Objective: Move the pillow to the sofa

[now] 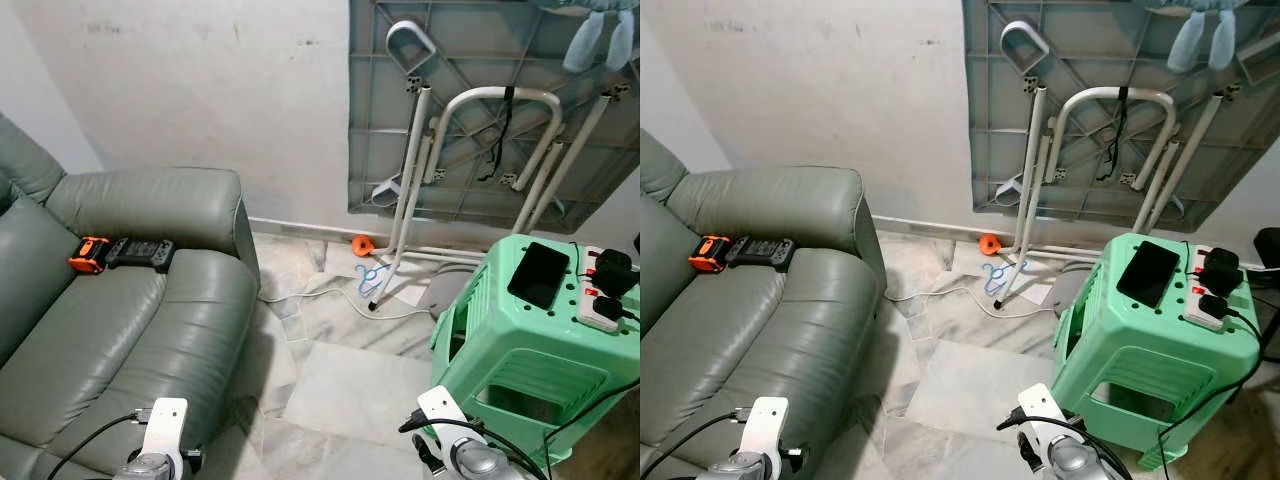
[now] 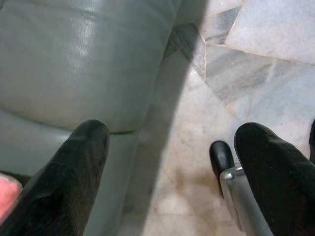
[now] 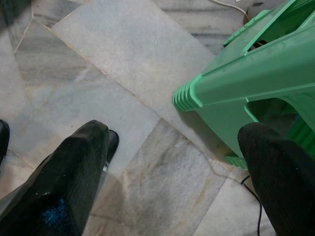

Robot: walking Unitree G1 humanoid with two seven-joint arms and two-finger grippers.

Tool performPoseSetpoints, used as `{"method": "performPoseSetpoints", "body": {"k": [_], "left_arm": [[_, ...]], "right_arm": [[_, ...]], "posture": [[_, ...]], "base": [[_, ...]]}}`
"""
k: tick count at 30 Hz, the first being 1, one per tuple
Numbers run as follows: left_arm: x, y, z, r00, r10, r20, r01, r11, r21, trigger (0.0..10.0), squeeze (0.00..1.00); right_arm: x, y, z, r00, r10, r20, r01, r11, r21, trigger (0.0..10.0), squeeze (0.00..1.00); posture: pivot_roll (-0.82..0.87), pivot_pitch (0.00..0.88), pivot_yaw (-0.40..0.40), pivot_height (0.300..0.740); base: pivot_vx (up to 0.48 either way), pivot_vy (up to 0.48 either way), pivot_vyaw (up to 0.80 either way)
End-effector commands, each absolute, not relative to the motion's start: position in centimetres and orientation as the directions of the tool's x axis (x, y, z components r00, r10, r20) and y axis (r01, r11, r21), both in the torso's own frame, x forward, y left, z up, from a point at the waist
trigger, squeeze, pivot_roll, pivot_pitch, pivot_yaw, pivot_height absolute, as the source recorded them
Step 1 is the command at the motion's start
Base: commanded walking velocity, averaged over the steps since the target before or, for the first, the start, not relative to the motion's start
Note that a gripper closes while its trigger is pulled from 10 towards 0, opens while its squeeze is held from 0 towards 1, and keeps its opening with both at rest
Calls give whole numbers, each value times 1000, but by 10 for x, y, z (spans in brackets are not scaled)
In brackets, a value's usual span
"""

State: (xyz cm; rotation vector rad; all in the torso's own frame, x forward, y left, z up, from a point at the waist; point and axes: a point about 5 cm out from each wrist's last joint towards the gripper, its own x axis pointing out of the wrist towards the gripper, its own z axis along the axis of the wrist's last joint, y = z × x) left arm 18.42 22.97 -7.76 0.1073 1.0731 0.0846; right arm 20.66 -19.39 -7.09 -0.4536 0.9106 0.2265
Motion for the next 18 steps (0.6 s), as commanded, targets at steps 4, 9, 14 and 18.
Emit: {"method": "performPoseSetpoints", "body": {"k": [4,9,14,18], "left_arm": [[183,236,-77,476,130,-870,-39,991,127,10000,0],[183,237,-76,475,130,-870,-38,991,128,10000,0],[186,228,-77,478,120,-870,-33,992,119,10000,0],[188,212,-80,480,103,-871,-24,994,104,10000,0]], "right_arm": [[207,-198,-70,598,-7,-802,-371,884,-284,10000,0],[207,-198,-70,599,-7,-801,-370,885,-284,10000,0],[208,-197,-70,599,-7,-800,-369,885,-284,10000,0],[208,-196,-70,600,-6,-800,-370,885,-283,10000,0]], "posture": [[-127,0,78,740],[-127,0,80,740],[-129,0,81,740],[-129,0,81,740]], "base": [[0,0,0],[155,104,0],[294,277,0],[299,278,0]]}}
